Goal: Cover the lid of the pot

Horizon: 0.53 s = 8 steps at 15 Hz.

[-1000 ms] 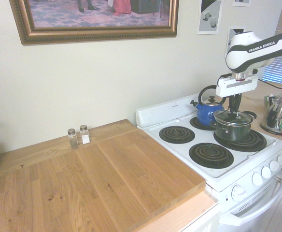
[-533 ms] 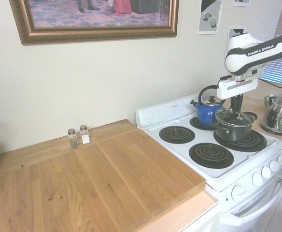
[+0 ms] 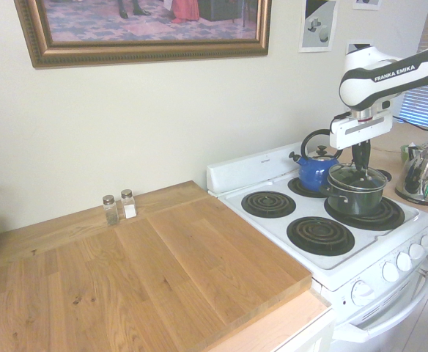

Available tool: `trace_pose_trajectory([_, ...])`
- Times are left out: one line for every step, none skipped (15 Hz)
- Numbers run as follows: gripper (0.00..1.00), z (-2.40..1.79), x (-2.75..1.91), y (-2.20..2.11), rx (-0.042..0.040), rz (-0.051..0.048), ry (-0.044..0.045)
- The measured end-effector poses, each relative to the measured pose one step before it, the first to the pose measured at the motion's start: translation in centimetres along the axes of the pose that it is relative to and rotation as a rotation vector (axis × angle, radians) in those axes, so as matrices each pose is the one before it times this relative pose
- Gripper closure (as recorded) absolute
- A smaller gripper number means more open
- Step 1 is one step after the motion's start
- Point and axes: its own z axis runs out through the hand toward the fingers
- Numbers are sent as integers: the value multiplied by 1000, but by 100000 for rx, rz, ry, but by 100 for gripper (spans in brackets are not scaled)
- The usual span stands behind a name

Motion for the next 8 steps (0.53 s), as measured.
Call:
trace_pose_trajectory([100,-146,-87,42,-188,-70,-169])
trace_pose_trajectory([100,67,-85,-59,-199,-193,-130])
trace_pose_trajectory([100,350,-127,-133,-477,-324,-365])
trace_pose_trajectory([100,568,-100,-216,-496,-371,-373])
trace_pose_trajectory([100,460,4,-242,-133,-324,176])
trace_pose_trajectory([100,51,96,-134,339,-165,790])
trace_pose_trajectory([100,18,11,-101,270,-118,321])
trace_pose_trajectory([100,-25,-17,-65,194,-95,187])
